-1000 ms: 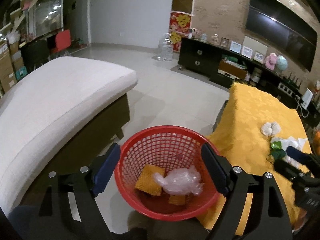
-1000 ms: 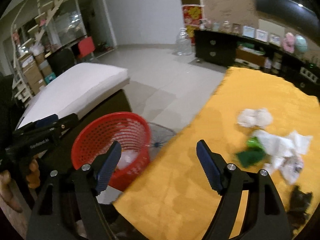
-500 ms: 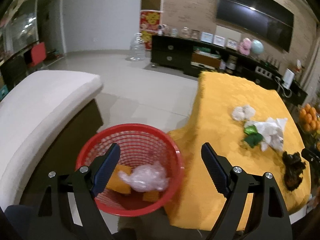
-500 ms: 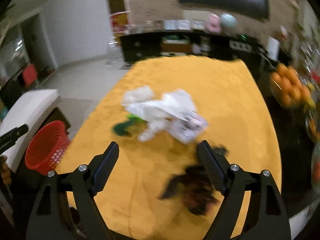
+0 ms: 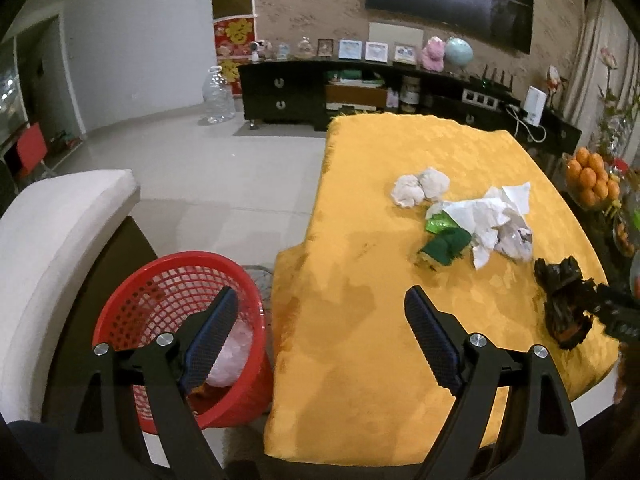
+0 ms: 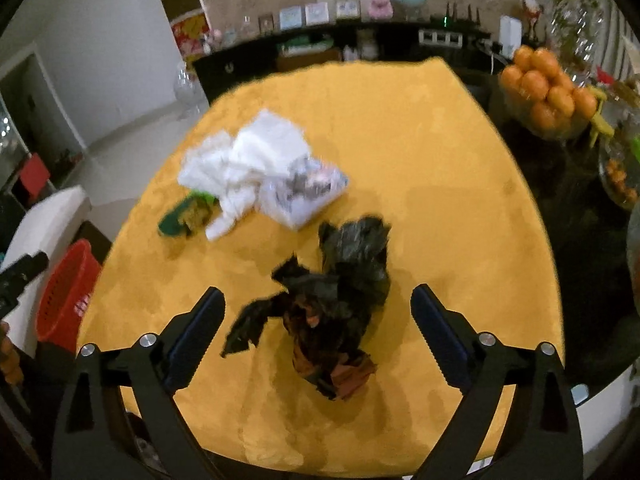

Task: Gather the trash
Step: 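Move the right tool to the black plastic bag and grasp it, then lift the black bag with the right tool while the left tool grasps the green item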

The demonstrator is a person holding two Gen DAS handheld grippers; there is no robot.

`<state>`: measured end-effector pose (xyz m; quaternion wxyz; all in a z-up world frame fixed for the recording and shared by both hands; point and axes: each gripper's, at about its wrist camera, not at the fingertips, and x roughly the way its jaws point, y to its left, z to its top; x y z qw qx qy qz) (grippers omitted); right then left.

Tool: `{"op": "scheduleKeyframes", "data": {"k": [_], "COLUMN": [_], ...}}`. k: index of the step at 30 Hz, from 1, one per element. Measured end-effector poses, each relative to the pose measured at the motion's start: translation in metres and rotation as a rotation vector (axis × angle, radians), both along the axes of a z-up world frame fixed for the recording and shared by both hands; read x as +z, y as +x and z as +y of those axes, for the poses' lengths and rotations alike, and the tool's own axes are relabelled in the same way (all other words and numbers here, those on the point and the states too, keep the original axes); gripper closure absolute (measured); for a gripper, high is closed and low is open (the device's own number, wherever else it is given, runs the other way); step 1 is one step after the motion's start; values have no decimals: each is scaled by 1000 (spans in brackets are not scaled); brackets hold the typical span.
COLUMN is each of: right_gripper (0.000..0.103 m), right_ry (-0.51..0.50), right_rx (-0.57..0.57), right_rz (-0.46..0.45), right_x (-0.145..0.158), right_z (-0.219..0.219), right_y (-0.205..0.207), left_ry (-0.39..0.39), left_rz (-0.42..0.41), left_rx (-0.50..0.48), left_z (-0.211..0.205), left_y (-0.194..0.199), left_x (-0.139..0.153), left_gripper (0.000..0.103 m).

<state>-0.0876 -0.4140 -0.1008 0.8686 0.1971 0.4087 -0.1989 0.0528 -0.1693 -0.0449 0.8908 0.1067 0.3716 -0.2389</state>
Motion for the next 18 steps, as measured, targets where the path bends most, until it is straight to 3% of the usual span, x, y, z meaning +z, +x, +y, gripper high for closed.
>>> {"op": "scheduleKeyframes", "data": {"k": [6, 8, 10, 13, 18], "right_gripper": [12, 18, 33, 47, 57], "right_ry": [-3, 7, 20, 32, 12], "right_rx": [8, 2, 3, -3, -3], "right_rz": [52, 56, 72, 90, 70], "right_x": [-16, -18, -21, -26, -20], "right_z": [2, 0, -3, -6, -6], "right_y": [9, 9, 9, 8, 6], "left_ry": [13, 30, 43, 62, 100], "left_rz": [19, 17, 21, 30, 29], "left_rx": [-26, -47, -73, -122, -222], "left_z": [-17, -27, -37, -57, -92], "left_y": [4, 5, 5, 5, 6], "left_x": [-4, -6, -8, -13, -27], "left_gripper": [21, 21, 21, 21, 21]}}
